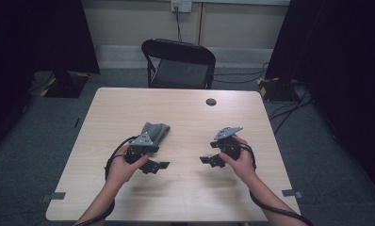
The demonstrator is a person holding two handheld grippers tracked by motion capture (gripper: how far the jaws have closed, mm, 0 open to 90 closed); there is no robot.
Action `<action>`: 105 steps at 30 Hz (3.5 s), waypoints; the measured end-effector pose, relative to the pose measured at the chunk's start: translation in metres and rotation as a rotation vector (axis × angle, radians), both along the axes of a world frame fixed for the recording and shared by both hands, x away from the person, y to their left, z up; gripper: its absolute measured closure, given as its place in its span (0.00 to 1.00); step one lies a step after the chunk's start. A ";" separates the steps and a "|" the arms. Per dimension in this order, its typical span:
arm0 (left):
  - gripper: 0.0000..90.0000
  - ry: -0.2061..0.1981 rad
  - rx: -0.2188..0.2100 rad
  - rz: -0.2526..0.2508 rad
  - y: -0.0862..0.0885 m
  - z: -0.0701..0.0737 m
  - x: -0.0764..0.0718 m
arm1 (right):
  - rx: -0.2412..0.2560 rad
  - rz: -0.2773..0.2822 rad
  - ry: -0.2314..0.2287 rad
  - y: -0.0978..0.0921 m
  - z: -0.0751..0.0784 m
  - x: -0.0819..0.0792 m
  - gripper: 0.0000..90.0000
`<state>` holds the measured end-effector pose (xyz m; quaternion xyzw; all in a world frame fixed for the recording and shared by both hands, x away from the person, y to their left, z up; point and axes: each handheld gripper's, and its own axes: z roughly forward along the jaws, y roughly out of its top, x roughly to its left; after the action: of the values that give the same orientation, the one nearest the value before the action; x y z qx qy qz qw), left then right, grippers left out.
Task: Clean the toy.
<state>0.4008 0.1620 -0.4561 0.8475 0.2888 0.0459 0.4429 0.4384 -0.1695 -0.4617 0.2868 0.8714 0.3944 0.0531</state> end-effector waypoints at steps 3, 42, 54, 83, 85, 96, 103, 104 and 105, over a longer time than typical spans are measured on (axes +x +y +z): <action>0.19 0.003 0.008 -0.010 0.000 -0.002 -0.002 | 0.005 0.006 0.002 0.001 -0.002 -0.003 0.17; 0.19 0.000 0.029 -0.107 -0.002 -0.020 -0.028 | -0.024 0.067 0.009 -0.004 -0.021 -0.035 0.17; 0.20 0.006 0.042 -0.110 0.002 -0.022 -0.034 | -0.025 0.074 0.019 -0.008 -0.023 -0.043 0.17; 0.20 0.016 0.051 -0.111 0.011 -0.031 -0.048 | -0.041 0.113 0.014 -0.009 -0.033 -0.062 0.17; 0.20 0.014 0.055 -0.108 0.011 -0.032 -0.049 | -0.043 0.122 0.000 -0.008 -0.034 -0.064 0.17; 0.20 0.001 0.085 -0.110 0.013 -0.038 -0.053 | -0.049 0.141 -0.065 -0.009 -0.038 -0.071 0.16; 0.18 -0.027 0.118 -0.120 0.010 -0.043 -0.056 | -0.047 0.154 -0.100 -0.008 -0.041 -0.074 0.16; 0.17 -0.038 0.120 -0.126 0.010 -0.044 -0.056 | -0.047 0.158 -0.100 -0.009 -0.041 -0.074 0.16; 0.17 -0.048 0.122 -0.131 0.010 -0.045 -0.056 | -0.047 0.161 -0.100 -0.009 -0.041 -0.074 0.16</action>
<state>0.3448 0.1717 -0.5008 0.8886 0.2189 0.0547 0.3994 0.3649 -0.1782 -0.5024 0.1946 0.8968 0.3908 0.0716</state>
